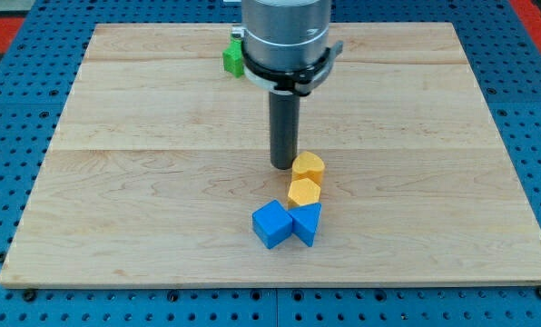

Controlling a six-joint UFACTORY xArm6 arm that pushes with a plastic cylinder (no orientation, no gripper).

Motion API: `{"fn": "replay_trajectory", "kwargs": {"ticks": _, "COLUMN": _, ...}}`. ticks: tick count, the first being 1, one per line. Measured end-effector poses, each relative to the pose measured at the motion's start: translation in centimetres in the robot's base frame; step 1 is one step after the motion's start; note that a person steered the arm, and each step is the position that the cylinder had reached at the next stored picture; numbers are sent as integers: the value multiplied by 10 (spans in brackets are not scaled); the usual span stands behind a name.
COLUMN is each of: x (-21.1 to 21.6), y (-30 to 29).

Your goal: Push the yellow blocks into the blue triangle

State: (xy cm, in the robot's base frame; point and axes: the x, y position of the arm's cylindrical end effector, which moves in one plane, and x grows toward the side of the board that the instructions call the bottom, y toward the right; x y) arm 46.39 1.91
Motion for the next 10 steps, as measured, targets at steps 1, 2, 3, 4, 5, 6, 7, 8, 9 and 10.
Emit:
{"fn": "replay_trajectory", "kwargs": {"ticks": 1, "x": -27, "y": 14}}
{"fn": "replay_trajectory", "kwargs": {"ticks": 2, "x": -11, "y": 58}}
{"fn": "replay_trajectory", "kwargs": {"ticks": 3, "x": 34, "y": 84}}
{"fn": "replay_trajectory", "kwargs": {"ticks": 4, "x": 19, "y": 44}}
{"fn": "replay_trajectory", "kwargs": {"ticks": 5, "x": -27, "y": 36}}
{"fn": "replay_trajectory", "kwargs": {"ticks": 6, "x": -21, "y": 9}}
{"fn": "replay_trajectory", "kwargs": {"ticks": 7, "x": 8, "y": 1}}
{"fn": "replay_trajectory", "kwargs": {"ticks": 8, "x": 9, "y": -4}}
{"fn": "replay_trajectory", "kwargs": {"ticks": 9, "x": -10, "y": -26}}
{"fn": "replay_trajectory", "kwargs": {"ticks": 10, "x": -14, "y": -27}}
